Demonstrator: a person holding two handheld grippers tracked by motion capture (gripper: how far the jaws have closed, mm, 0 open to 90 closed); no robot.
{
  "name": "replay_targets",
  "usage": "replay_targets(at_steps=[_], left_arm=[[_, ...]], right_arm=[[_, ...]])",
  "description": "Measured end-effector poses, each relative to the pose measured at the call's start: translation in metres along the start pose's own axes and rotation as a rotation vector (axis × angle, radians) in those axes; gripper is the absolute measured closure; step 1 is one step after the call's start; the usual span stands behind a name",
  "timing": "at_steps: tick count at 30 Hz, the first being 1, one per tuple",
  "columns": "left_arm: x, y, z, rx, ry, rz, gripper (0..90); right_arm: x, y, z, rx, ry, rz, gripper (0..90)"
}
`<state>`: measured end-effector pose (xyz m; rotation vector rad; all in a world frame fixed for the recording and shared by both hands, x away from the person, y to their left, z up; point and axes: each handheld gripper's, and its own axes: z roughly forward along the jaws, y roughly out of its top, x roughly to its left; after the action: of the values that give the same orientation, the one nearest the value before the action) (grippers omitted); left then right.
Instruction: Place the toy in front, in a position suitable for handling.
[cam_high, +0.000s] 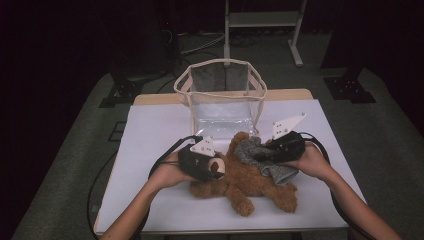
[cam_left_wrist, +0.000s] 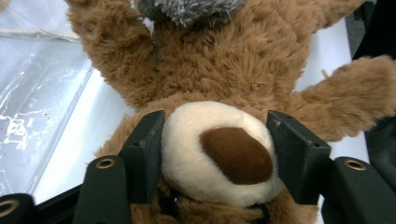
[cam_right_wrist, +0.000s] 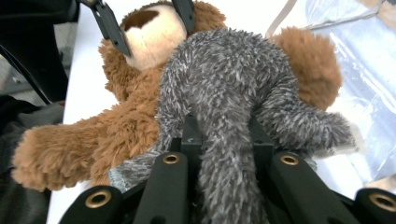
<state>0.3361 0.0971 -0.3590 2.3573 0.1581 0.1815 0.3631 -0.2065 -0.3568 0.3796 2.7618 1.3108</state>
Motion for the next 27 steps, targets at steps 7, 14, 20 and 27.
replay_targets(at_steps=[7,14,20,27], left_arm=[[0.001,-0.002,-0.015,0.01,0.024,-0.003,29.0],[-0.001,-0.011,0.0,-0.007,-0.052,-0.038,43.7],[-0.005,-0.008,0.002,0.008,-0.048,-0.006,44.6],[-0.014,-0.011,0.001,0.014,-0.058,0.022,45.0]], right_arm=[[0.001,-0.023,-0.012,-0.008,-0.013,0.056,74.3],[0.005,-0.012,-0.012,-0.002,-0.013,0.016,74.4],[0.0,0.016,0.008,0.024,-0.009,-0.033,74.4],[-0.011,0.037,0.037,0.052,0.0,-0.042,74.4]])
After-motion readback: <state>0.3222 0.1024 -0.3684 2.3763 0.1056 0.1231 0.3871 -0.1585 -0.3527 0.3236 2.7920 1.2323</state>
